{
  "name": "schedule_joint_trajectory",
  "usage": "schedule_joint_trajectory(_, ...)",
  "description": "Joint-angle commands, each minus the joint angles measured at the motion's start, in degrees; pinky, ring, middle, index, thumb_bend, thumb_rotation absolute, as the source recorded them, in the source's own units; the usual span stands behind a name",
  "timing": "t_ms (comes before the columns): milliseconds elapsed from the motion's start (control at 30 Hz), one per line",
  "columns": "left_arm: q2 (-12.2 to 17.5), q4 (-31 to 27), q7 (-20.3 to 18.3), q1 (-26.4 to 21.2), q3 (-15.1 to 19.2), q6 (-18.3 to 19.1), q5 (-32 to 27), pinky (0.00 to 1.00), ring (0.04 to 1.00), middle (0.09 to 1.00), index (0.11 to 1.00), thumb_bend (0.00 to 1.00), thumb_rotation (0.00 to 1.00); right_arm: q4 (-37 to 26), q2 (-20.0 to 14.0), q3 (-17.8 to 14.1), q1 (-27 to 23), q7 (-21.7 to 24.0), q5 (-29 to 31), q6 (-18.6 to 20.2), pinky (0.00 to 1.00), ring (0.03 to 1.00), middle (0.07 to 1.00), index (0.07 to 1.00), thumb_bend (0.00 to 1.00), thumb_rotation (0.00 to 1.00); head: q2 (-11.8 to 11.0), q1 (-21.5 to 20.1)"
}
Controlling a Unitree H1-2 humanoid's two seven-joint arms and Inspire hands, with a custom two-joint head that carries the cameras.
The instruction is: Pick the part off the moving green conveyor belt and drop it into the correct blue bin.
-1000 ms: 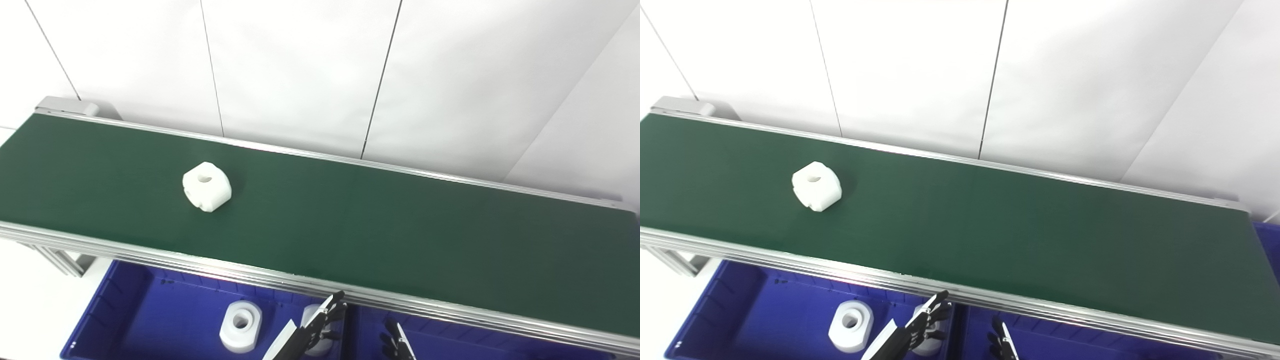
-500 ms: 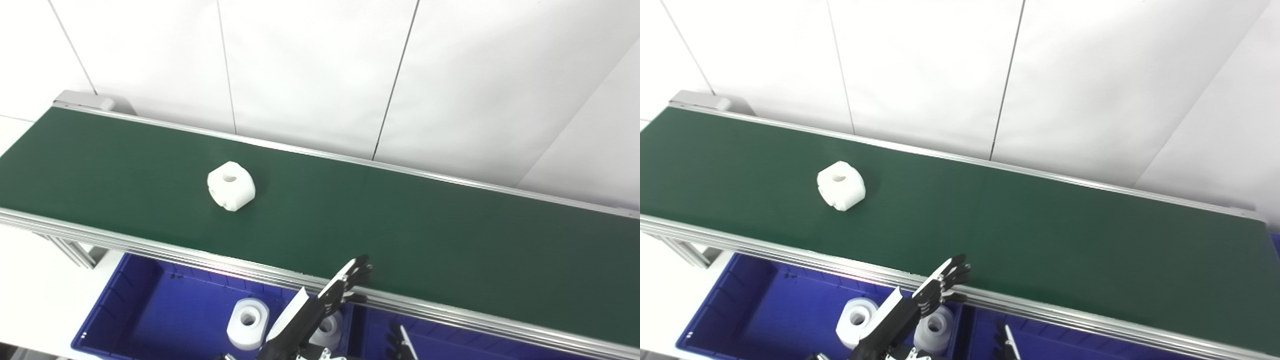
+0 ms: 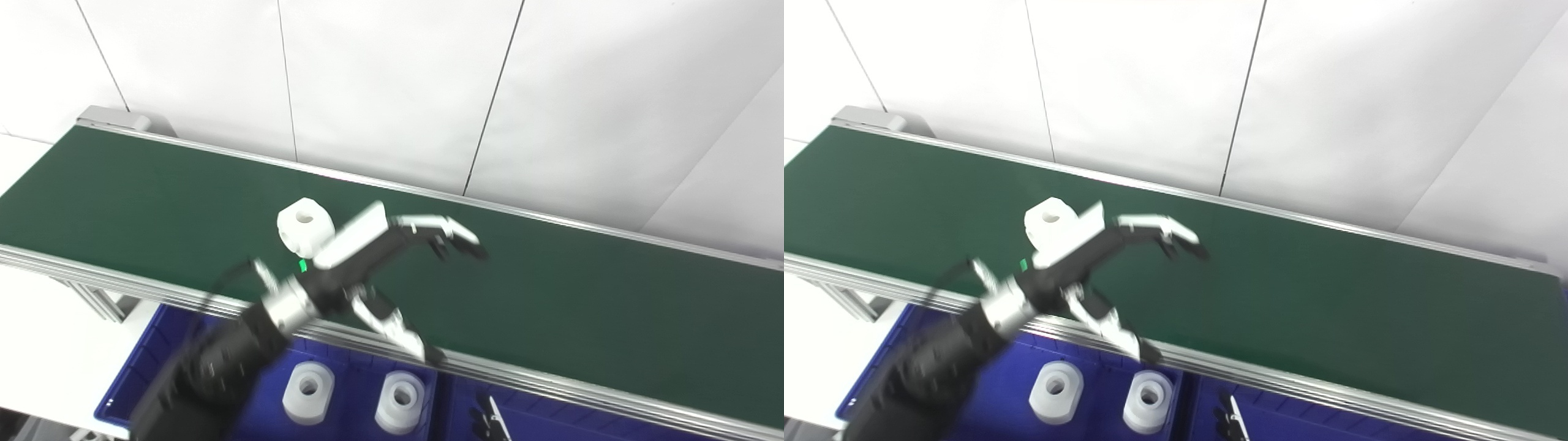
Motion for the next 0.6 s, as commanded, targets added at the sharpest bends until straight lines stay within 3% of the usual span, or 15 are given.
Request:
schedule_joint_trajectory(0,2.09,1.79,-1.37,-6.14,-0.35,-2.13,4.29,0.59,0.709,0.756,0.747,1.00,0.14,-1.36,0.58,-0.16,-0.07,0.59,0.44,-3.21,0.93,0.949,0.990,1.000,0.80,1.00,0.12,-0.01)
schedule_joint_trajectory(133,6.09,6.41,-3.79,-13.27,-2.23,-6.46,9.66,0.59,0.712,0.759,0.778,1.00,0.12,-1.13,0.96,-0.13,-0.12,0.31,0.04,-3.21,0.93,0.936,0.982,0.999,0.82,1.00,0.21,-0.05)
schedule_joint_trajectory(300,10.16,14.30,-5.00,-21.69,-6.56,-16.10,19.24,0.70,0.739,0.764,0.799,1.00,0.10,-1.06,1.39,0.00,-0.27,0.39,-0.17,-3.23,0.92,0.936,0.983,1.000,0.83,1.00,0.23,-0.46)
schedule_joint_trajectory(567,11.50,23.34,-7.04,-28.67,-9.04,-20.53,27.15,0.73,0.776,0.793,0.792,1.00,0.10,-1.23,1.88,-0.03,-0.21,0.76,0.40,-3.20,0.90,0.923,0.979,1.000,0.81,1.00,0.31,-0.89)
